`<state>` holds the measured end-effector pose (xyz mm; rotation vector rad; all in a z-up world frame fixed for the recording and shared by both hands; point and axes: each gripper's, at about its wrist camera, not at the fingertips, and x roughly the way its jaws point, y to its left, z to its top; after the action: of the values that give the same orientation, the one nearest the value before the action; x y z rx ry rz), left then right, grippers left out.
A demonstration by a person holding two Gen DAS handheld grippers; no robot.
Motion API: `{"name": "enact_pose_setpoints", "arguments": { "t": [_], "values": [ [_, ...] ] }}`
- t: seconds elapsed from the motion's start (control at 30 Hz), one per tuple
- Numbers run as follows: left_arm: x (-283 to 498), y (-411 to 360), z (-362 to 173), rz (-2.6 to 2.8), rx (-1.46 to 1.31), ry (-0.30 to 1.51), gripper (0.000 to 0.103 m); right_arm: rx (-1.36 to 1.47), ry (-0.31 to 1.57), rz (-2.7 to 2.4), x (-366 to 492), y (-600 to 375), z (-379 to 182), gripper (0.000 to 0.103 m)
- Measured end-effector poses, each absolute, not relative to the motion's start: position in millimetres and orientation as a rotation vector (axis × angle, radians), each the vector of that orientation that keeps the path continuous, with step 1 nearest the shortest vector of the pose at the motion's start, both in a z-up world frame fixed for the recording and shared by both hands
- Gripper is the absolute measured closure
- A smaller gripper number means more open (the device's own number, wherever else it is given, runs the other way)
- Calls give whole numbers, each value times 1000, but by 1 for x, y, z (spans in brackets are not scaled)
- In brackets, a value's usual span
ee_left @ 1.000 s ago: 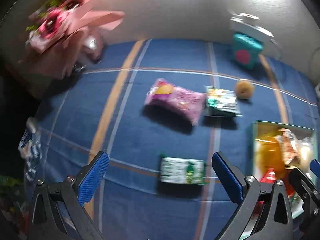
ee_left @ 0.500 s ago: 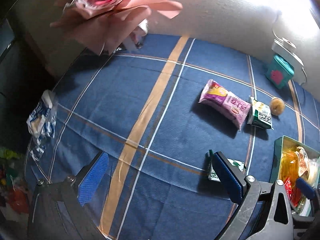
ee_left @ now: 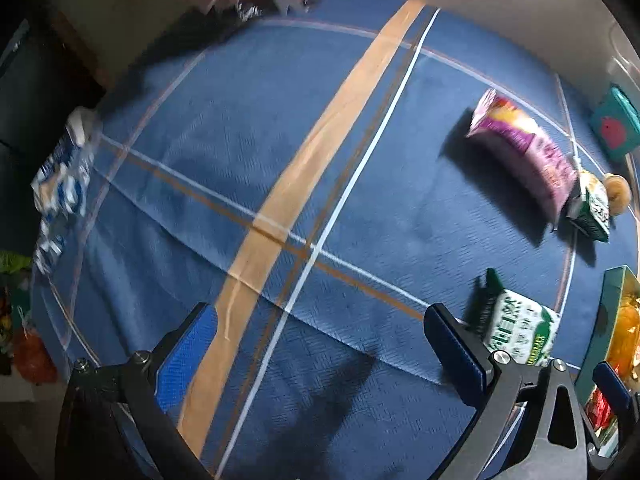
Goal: Organize snacks
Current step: 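Grasp the green biscuit box with the right gripper while the left gripper approaches the pink wafer bag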
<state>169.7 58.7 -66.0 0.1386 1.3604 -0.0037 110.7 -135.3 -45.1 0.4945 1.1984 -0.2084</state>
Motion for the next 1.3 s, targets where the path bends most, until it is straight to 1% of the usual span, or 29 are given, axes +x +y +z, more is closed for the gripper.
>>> {"name": "enact_pose_setpoints", "arguments": {
  "t": [0.13,0.43,0.67,0.73,0.77,1.0,1.3],
  "values": [
    [174,66,-70,32,120,1365,0,493,1208,-221,118,-130,-54,0],
    [179,90,-52,134,72,1304,0,453,1227,-212,140,-106,-70,0],
    [182,98,-56,133,48,1318,0,408,1243,-229,148,-94,-81,0],
    [183,98,-57,127,47,1317,0,411,1241,-245,148,-96,-82,7],
    [182,96,-56,125,47,1315,0,416,1236,-254,147,-99,-82,8],
    [182,85,-56,90,33,1321,0,473,1203,-263,142,-117,-79,26],
    [179,70,-52,58,30,1321,0,514,1190,-260,135,-130,-74,29]
  ]
}}
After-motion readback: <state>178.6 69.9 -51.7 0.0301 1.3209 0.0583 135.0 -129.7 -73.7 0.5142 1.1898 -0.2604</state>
